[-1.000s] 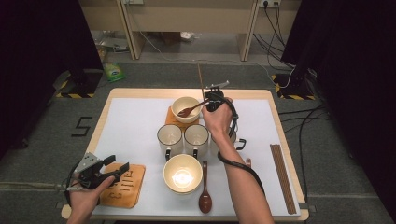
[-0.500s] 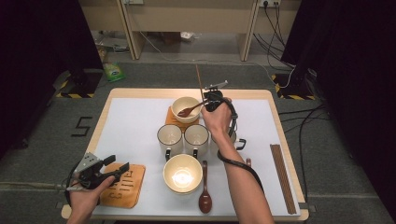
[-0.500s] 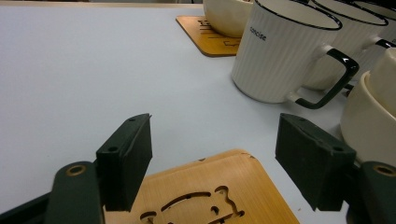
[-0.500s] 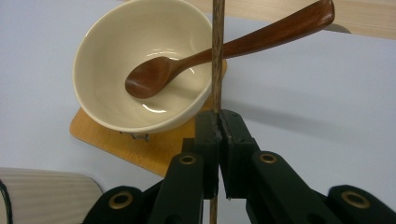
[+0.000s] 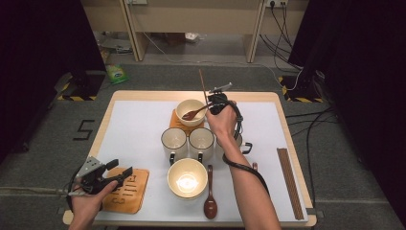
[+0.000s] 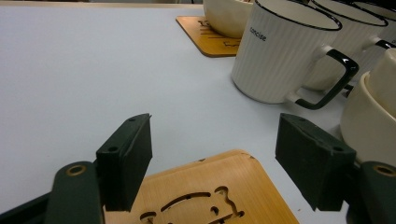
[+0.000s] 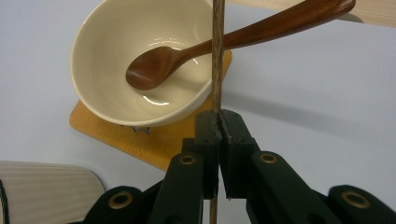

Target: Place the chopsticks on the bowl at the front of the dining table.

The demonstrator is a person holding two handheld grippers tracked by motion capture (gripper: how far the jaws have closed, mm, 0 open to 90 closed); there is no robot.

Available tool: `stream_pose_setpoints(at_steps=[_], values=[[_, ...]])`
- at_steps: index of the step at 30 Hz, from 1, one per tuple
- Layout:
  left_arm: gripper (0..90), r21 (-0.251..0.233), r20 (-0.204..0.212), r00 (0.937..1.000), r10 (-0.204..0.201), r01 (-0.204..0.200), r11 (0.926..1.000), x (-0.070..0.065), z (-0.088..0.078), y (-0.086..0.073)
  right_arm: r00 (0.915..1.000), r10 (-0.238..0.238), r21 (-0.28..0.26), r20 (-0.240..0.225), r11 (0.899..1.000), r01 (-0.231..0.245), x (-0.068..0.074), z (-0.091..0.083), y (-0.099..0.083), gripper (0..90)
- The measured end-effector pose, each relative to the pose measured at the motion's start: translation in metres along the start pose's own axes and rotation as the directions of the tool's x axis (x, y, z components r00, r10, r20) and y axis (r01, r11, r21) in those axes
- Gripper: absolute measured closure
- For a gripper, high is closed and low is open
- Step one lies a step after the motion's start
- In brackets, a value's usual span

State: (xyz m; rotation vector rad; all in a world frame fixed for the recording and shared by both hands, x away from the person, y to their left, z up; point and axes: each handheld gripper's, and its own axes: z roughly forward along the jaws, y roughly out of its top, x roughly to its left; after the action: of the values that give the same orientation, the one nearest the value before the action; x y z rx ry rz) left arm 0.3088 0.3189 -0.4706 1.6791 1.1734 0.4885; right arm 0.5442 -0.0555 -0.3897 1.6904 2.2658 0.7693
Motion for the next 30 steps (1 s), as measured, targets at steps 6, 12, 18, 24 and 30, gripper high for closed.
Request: stream_pose_setpoints(at_steps=[6, 12, 18, 24, 30], values=[[26.4, -0.002, 0.000, 1.0000, -0.001, 0.001, 1.0000, 0.000, 0.000, 0.000, 1.0000, -0.004, 0.005, -0.005, 1.000, 0.004, 0.001, 0.001, 0.001, 86.2], [26.4, -0.002, 0.000, 1.0000, 0.000, 0.000, 1.0000, 0.000, 0.000, 0.000, 1.0000, -0.002, 0.006, -0.008, 1.000, 0.002, 0.001, 0.002, 0.001, 86.3], [26.4, -0.003, -0.002, 1.0000, 0.000, 0.000, 1.0000, 0.000, 0.000, 0.000, 0.9999, -0.004, 0.012, -0.010, 1.000, 0.005, 0.002, 0.005, 0.001, 86.3], [26.4, -0.002, -0.002, 1.0000, 0.001, -0.001, 1.0000, 0.001, 0.000, 0.000, 0.9999, -0.012, 0.020, -0.009, 1.000, 0.012, 0.003, 0.008, 0.001, 86.2], [26.4, -0.003, -0.003, 1.0000, 0.001, -0.001, 1.0000, 0.001, 0.000, 0.000, 0.9998, -0.020, 0.032, -0.008, 0.999, 0.020, 0.005, 0.012, 0.000, 86.2]])
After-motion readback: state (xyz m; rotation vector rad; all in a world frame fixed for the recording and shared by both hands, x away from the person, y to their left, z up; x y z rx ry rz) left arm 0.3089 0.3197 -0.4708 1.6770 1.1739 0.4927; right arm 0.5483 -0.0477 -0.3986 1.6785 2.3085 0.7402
